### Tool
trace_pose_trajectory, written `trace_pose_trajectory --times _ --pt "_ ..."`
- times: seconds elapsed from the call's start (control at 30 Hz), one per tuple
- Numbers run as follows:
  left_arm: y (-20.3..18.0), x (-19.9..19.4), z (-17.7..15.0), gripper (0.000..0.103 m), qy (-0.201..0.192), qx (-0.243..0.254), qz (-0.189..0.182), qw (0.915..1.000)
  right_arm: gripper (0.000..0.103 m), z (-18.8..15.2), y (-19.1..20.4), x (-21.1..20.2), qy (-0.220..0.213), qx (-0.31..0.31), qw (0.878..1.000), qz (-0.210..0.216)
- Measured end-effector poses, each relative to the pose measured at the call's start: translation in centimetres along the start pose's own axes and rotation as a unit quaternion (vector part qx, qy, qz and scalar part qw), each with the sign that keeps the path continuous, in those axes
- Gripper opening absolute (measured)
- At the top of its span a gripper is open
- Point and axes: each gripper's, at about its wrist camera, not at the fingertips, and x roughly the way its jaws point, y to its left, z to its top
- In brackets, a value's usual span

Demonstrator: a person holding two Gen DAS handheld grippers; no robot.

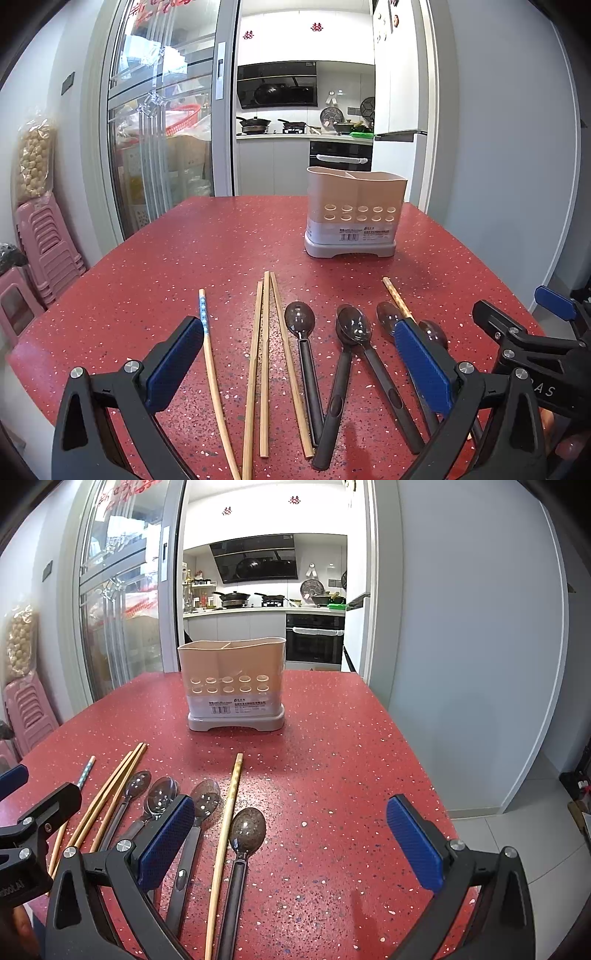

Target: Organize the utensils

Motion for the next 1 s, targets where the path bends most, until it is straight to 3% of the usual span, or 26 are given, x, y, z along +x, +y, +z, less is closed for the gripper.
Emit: trace_pose_trajectory --times 1.0 --pt "0.26 0.36 -0.23 0.103 0.005 -0.01 0.002 0.9999 0.103 -0.12 0.25 -0.24 -0.003 0.001 1.0 0.001"
